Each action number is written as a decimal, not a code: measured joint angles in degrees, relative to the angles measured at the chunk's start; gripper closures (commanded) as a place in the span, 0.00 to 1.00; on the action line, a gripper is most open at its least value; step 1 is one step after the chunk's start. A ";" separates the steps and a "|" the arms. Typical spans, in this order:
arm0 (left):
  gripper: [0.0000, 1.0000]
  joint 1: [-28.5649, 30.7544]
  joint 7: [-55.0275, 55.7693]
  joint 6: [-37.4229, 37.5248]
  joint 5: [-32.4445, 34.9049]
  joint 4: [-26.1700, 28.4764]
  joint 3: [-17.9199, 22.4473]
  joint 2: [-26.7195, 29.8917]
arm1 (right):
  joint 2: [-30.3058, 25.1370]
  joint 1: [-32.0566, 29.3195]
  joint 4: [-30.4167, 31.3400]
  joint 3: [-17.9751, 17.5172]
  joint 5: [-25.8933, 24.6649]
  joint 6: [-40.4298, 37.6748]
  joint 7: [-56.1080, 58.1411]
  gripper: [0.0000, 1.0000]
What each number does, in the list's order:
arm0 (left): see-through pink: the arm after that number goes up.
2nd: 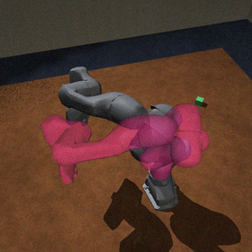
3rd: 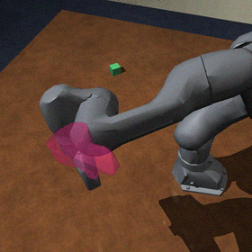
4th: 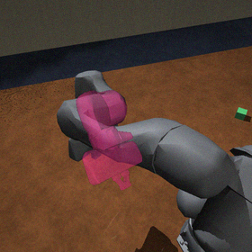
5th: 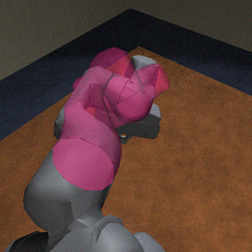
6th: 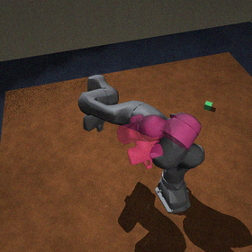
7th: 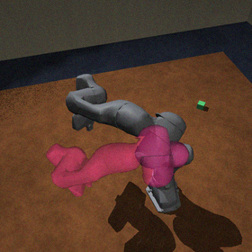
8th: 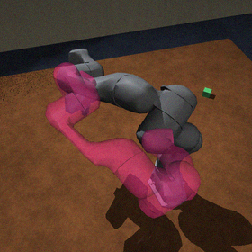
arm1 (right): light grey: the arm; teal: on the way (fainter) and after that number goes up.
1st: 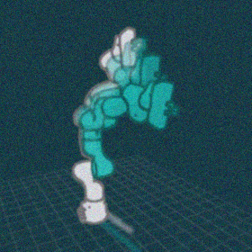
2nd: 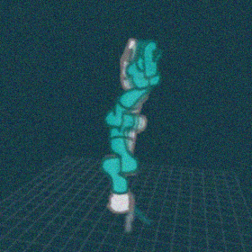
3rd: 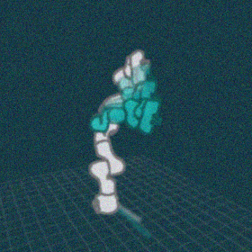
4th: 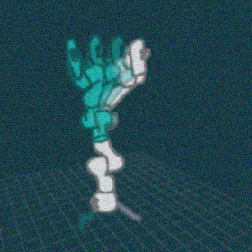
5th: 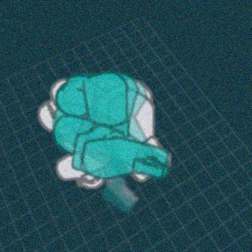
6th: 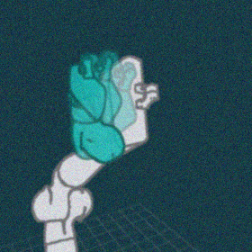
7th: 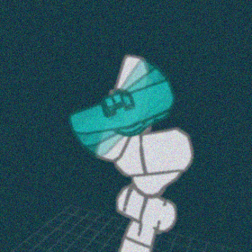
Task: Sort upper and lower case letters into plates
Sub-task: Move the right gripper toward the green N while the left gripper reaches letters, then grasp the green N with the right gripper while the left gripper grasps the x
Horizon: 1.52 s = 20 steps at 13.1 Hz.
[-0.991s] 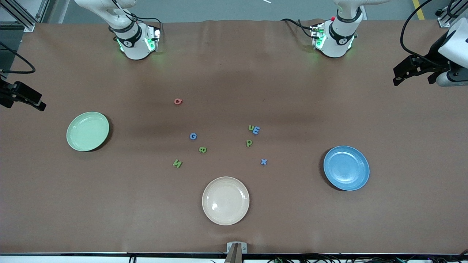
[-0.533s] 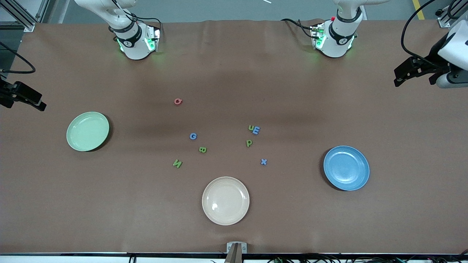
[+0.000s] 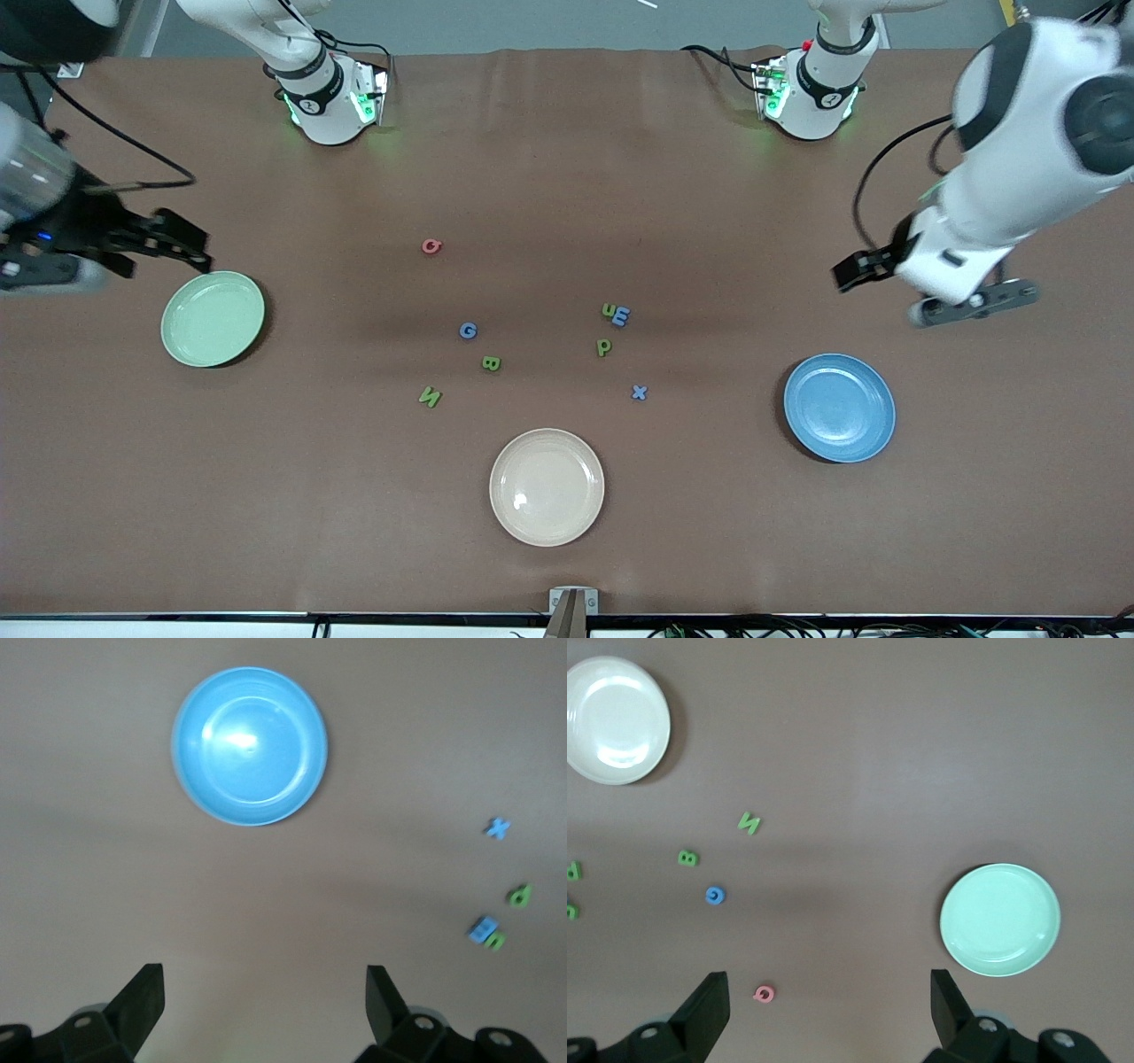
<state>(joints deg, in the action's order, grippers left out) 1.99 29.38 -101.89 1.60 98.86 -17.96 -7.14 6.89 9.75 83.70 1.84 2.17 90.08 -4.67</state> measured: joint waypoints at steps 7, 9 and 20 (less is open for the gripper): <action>0.15 -5.21 33.71 -30.54 0.17 19.01 -7.15 -6.03 | 8.24 6.24 0.27 -0.07 1.10 -0.32 -2.19 0.00; 0.14 -8.61 42.90 -35.68 2.48 20.41 -7.22 -10.15 | 10.75 9.08 1.73 -0.10 1.15 2.50 -7.97 0.00; 0.16 -19.29 84.49 -38.81 21.67 8.66 -7.04 -30.18 | 27.95 14.88 11.04 0.07 2.38 37.54 -39.72 0.00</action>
<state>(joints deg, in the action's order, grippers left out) -17.30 113.87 -140.71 23.27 107.52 -25.01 -37.32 34.84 24.63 94.74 1.91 4.55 127.62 -44.38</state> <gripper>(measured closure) 0.154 0.000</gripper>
